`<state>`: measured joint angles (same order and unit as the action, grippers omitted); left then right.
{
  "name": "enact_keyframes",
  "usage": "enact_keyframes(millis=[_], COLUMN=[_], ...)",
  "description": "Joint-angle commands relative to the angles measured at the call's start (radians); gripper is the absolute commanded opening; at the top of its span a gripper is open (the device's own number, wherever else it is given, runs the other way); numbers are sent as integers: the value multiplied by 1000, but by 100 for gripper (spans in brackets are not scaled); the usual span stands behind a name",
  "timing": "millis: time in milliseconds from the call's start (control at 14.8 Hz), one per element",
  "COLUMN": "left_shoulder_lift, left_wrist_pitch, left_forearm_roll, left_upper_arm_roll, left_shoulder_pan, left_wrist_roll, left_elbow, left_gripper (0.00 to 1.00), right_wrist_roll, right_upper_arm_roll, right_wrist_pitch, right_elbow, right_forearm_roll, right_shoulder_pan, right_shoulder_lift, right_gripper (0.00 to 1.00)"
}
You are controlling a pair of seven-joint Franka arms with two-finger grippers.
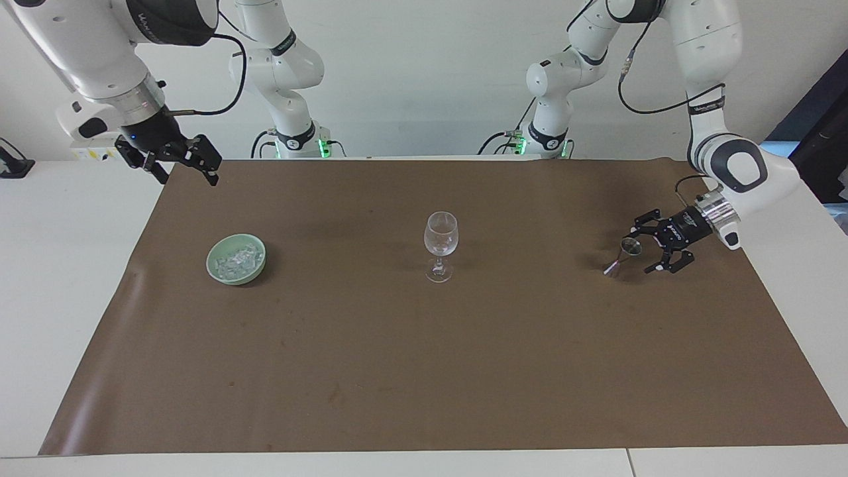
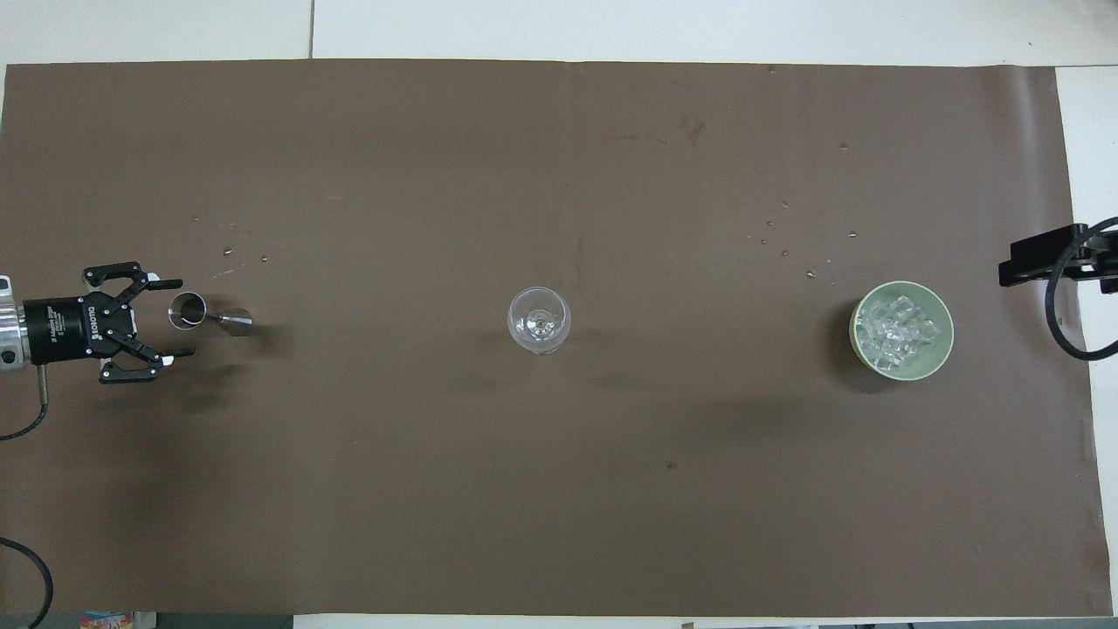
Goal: Pour wine and add ice with both arms
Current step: 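Close the left gripper around the small metal cup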
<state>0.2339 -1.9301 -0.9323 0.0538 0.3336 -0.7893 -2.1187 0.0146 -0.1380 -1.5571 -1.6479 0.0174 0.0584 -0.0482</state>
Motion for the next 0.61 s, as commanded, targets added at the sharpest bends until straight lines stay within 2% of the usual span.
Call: enact_keyframes(millis=[0, 542], left_shoulder_lift=[-28, -10], left_wrist_pitch=[-49, -43], left_forearm_roll=[-78, -143], left_upper_arm_roll=[-8, -8], left_shoulder_pan=[1, -2], left_wrist_roll=[48, 59], left_elbow=[-69, -106], left_gripper=[100, 100], right_wrist_roll=[-16, -16], right_upper_arm_roll=[5, 5], right_wrist_pitch=[-8, -8], right_elbow=[-16, -16], right_forearm_roll=[15, 15], right_shoulder_pan=[-12, -12], right_shoulder_lift=[-15, -15], right_gripper=[100, 100])
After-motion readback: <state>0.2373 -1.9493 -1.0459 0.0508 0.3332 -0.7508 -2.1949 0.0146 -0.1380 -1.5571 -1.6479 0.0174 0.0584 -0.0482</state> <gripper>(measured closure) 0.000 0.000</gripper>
